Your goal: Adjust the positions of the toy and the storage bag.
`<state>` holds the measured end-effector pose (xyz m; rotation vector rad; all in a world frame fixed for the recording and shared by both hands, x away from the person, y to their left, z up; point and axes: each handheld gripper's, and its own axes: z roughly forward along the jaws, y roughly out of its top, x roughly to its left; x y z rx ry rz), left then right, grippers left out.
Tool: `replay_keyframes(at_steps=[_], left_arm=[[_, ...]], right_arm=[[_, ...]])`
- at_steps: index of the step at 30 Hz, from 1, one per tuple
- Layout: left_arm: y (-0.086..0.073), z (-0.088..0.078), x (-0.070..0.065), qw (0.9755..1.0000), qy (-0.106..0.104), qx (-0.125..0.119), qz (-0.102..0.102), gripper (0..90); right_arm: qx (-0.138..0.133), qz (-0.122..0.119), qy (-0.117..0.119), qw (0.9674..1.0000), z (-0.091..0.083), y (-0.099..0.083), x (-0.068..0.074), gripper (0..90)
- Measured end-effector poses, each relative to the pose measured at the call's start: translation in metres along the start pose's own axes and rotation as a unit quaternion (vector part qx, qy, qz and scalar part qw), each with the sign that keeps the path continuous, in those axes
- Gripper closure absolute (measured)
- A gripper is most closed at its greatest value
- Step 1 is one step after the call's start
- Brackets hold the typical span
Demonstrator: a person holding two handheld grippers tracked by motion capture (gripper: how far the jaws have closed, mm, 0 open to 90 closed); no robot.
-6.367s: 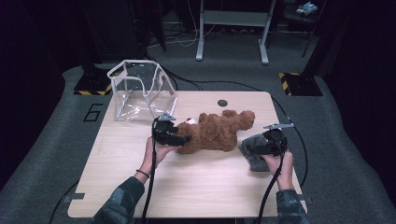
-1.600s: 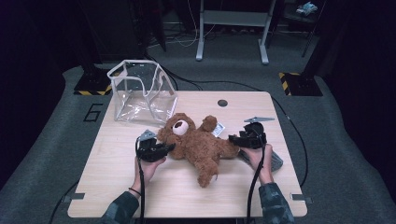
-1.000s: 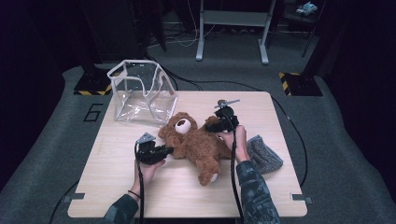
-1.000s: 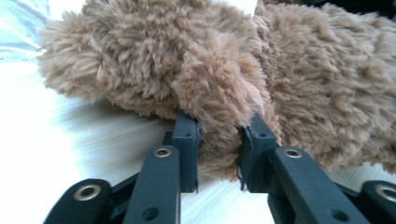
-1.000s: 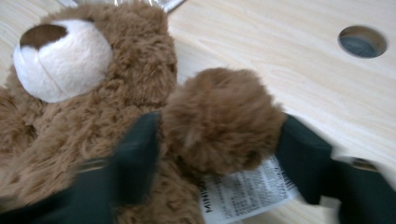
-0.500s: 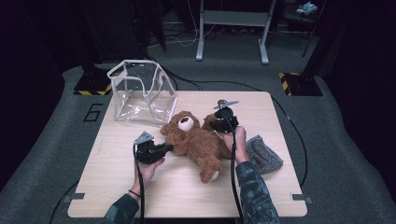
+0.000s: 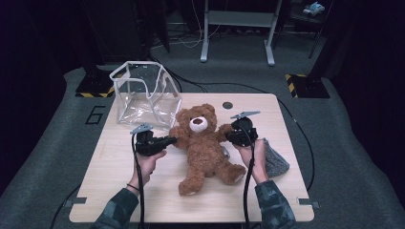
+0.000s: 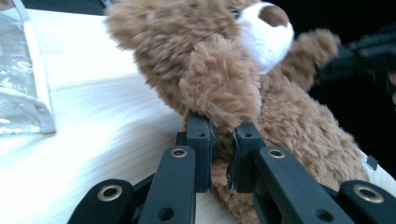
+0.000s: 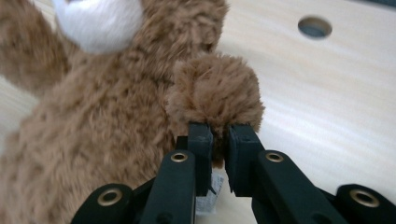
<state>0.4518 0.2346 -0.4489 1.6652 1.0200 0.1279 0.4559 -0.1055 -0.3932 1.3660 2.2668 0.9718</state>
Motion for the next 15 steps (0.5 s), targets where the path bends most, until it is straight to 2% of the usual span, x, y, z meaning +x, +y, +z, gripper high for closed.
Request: replay_keyframes(at_steps=[1, 5, 6, 9, 11, 12, 15], left_arm=[[0.003, 0.002, 0.002, 0.9999, -0.001, 0.01, -0.002, 81.4], [0.007, 0.012, 0.009, 0.999, 0.021, 0.035, -0.016, 80.8], [0.007, 0.016, 0.011, 0.9984, 0.025, 0.049, -0.017, 80.2], [0.006, 0.02, 0.013, 0.9971, 0.037, 0.06, -0.028, 73.7], [0.009, 0.019, 0.013, 0.9957, 0.051, 0.067, -0.038, 66.2], [0.012, 0.018, 0.01, 0.9949, 0.065, 0.07, -0.033, 58.7], [0.025, 0.012, 0.001, 0.9934, 0.089, 0.07, -0.019, 39.0]], right_arm=[[0.005, 0.01, 0.001, 0.9999, 0.002, -0.004, -0.001, 82.3], [0.007, 0.026, 0.016, 0.9995, 0.014, -0.021, -0.003, 82.3], [0.007, 0.03, 0.019, 0.9993, 0.018, -0.024, -0.002, 82.2], [0.004, 0.03, 0.022, 0.9993, 0.025, -0.029, -0.001, 81.9], [-0.015, 0.028, 0.022, 0.9993, 0.028, -0.034, 0.001, 81.3], [-0.015, 0.034, 0.024, 0.999, 0.027, -0.034, 0.002, 81.1], [-0.025, 0.024, 0.021, 0.9992, 0.025, -0.034, 0.004, 81.0]])
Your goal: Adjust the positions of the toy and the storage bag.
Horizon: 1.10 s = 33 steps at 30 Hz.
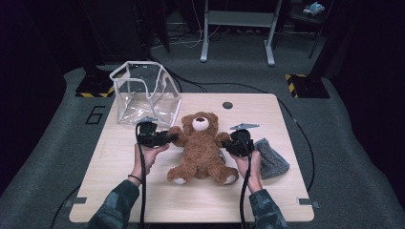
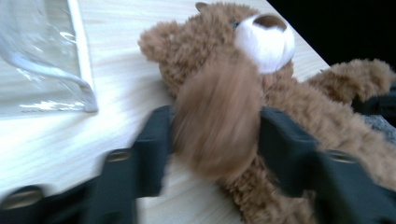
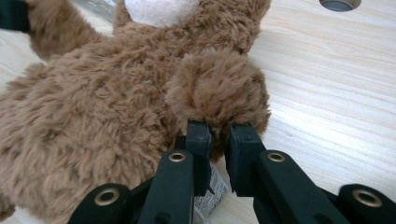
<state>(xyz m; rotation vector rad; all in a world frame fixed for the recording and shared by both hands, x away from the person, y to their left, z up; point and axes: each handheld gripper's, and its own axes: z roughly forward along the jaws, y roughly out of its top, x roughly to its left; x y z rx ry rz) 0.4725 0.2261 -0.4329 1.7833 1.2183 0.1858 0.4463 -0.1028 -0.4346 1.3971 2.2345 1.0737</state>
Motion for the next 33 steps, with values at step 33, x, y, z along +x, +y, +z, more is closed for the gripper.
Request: replay_keyframes(at_steps=[33], left_arm=[[0.023, 0.109, -0.081, 0.9898, 0.099, 0.097, -0.033, 0.0]], right_arm=[[-0.015, -0.004, 0.002, 0.9999, -0.001, -0.024, 0.014, 82.1]])
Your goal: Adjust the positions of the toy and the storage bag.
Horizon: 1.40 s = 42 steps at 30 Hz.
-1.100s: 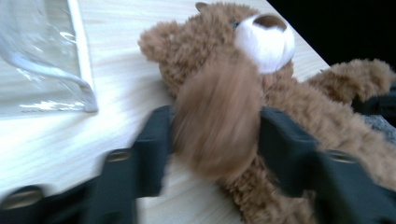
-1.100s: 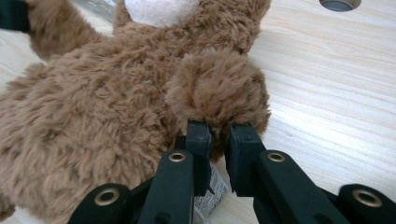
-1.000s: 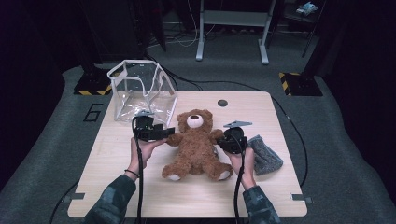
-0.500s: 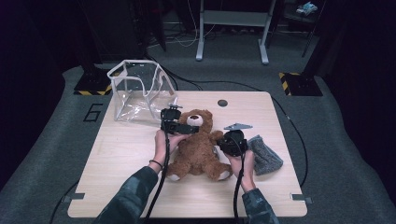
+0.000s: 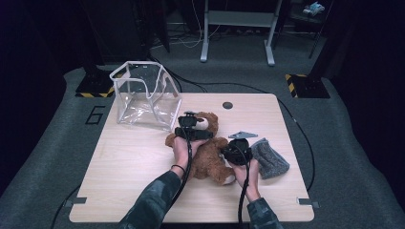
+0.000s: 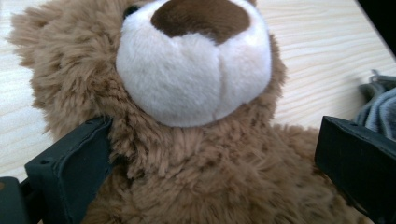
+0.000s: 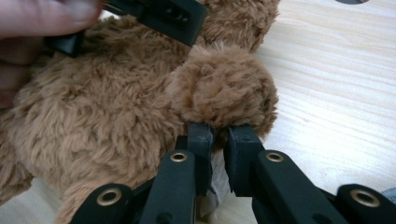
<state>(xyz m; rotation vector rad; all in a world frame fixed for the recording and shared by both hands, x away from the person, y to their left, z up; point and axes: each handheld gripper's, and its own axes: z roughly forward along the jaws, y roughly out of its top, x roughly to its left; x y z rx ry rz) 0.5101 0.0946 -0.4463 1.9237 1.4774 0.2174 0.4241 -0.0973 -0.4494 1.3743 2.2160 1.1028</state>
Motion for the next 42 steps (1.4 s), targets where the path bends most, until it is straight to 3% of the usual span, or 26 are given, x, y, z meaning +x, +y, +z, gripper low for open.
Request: replay_keyframes(at_steps=[2, 4, 8, 15, 17, 21, 23, 25, 27, 28, 31, 32, 33, 34, 37, 39, 42], left_arm=[[0.0, 0.001, 0.0, 1.0, 0.004, 0.001, 0.001, 0.0], [-0.001, 0.007, 0.002, 0.9997, 0.024, 0.007, -0.002, 0.0], [-0.008, 0.016, 0.006, 0.9988, 0.043, 0.021, 0.003, 0.0], [-0.013, 0.023, 0.006, 0.9986, 0.045, 0.021, 0.016, 0.0], [-0.015, 0.025, 0.005, 0.9988, 0.042, 0.023, 0.008, 0.4], [-0.018, 0.027, 0.002, 0.9986, 0.046, 0.017, 0.019, 8.9], [-0.021, 0.027, 0.002, 0.9984, 0.045, 0.014, 0.03, 13.3], [-0.023, 0.027, 0.002, 0.9983, 0.041, 0.007, 0.04, 20.1], [-0.024, 0.026, 0.004, 0.9985, 0.036, 0.002, 0.04, 26.1], [-0.026, 0.024, 0.005, 0.9986, 0.028, -0.004, 0.044, 31.1], [-0.027, 0.022, 0.006, 0.9985, 0.024, -0.011, 0.049, 34.7], [-0.027, 0.022, 0.006, 0.9984, 0.023, -0.016, 0.05, 37.4], [-0.027, 0.02, 0.007, 0.998, 0.022, -0.015, 0.057, 37.4], [-0.028, 0.018, 0.007, 0.9981, 0.016, -0.022, 0.056, 40.2], [-0.029, 0.016, 0.011, 0.9979, 0.007, -0.027, 0.059, 43.9], [-0.029, 0.013, 0.013, 0.9977, -0.001, -0.032, 0.059, 45.9], [-0.029, 0.008, 0.016, 0.9975, -0.014, -0.04, 0.057, 47.9]], right_arm=[[-0.002, -0.002, -0.001, 1.0, 0.0, -0.001, 0.0, 82.2], [-0.001, 0.0, 0.002, 1.0, 0.001, -0.002, 0.0, 82.4], [-0.001, 0.008, 0.002, 1.0, 0.003, -0.007, 0.0, 82.6], [0.001, 0.011, 0.005, 0.9999, 0.007, -0.016, -0.002, 82.1], [-0.001, 0.009, 0.005, 1.0, 0.006, -0.018, -0.004, 80.3], [-0.008, 0.015, 0.002, 0.9998, 0.001, -0.021, -0.006, 73.3], [-0.011, 0.017, -0.009, 0.9997, -0.005, -0.025, -0.008, 60.5], [-0.013, 0.022, -0.025, 0.9993, -0.011, -0.032, -0.012, 42.0], [-0.015, 0.027, -0.031, 0.9991, -0.015, -0.04, -0.017, 30.4], [-0.018, 0.03, -0.039, 0.9986, -0.02, -0.052, -0.02, 20.7], [-0.016, 0.019, -0.054, 0.9982, -0.022, -0.064, -0.022, 14.8], [-0.022, 0.015, -0.051, 0.9983, -0.023, -0.075, -0.024, 13.7], [-0.022, 0.015, -0.051, 0.9983, -0.023, -0.075, -0.024, 13.7], [-0.019, 0.0, -0.063, 0.9978, -0.021, -0.086, -0.024, 11.6], [-0.011, 0.002, -0.058, 0.9983, -0.018, -0.095, -0.025, 7.9], [-0.015, -0.01, -0.06, 0.998, -0.017, -0.103, -0.026, 7.0], [-0.001, -0.027, -0.062, 0.9977, -0.009, -0.11, -0.025, 2.0]])
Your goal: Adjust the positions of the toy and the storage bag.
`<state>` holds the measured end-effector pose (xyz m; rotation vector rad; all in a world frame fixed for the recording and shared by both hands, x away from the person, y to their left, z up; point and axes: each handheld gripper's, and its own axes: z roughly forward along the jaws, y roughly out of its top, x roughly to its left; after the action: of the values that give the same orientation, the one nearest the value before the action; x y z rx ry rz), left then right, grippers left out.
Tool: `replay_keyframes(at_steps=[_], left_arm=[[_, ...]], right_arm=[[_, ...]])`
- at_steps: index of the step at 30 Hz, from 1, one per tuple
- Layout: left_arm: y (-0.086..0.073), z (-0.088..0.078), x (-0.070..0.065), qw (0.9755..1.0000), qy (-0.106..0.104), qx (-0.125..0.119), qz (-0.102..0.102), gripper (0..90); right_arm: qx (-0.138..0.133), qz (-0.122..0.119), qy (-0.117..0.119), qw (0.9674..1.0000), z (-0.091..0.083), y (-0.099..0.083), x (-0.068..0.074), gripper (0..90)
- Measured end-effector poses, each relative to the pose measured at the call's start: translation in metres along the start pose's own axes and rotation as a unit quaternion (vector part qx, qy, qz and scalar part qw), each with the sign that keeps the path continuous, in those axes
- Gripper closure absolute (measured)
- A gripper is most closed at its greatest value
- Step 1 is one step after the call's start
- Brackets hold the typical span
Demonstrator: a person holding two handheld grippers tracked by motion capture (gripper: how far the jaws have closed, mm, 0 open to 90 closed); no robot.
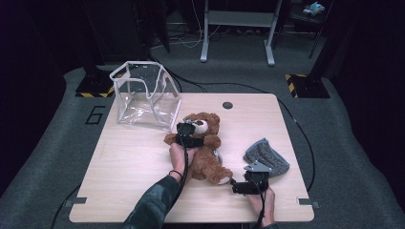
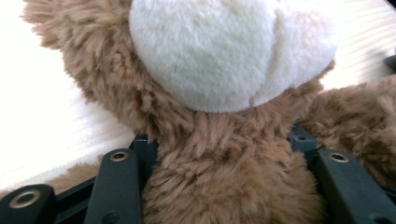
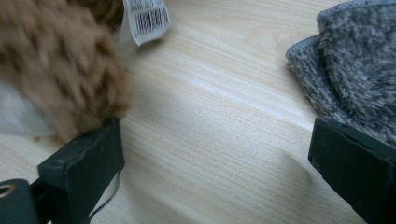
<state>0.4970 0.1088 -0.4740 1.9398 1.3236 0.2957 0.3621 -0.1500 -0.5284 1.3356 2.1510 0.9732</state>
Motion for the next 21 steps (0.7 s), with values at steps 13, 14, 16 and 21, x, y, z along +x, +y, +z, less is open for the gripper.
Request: replay_keyframes(at_steps=[13, 14, 16, 21], left_arm=[[0.001, -0.033, -0.005, 0.997, -0.032, -0.068, 0.02, 51.6], [0.002, -0.036, -0.005, 0.9963, -0.036, -0.075, 0.023, 51.6], [0.003, -0.046, -0.006, 0.9944, -0.037, -0.092, 0.035, 52.2], [0.004, -0.059, -0.006, 0.9918, -0.04, -0.113, 0.045, 53.0]], right_arm=[[0.023, -0.023, 0.014, 0.9994, 0.008, 0.004, 0.002, 0.0], [0.023, -0.024, 0.015, 0.9993, 0.008, 0.004, 0.002, 0.0], [0.022, -0.025, 0.014, 0.9993, 0.008, 0.004, 0.001, 0.0], [0.022, -0.026, 0.013, 0.9993, 0.008, 0.004, 0.001, 0.0]])
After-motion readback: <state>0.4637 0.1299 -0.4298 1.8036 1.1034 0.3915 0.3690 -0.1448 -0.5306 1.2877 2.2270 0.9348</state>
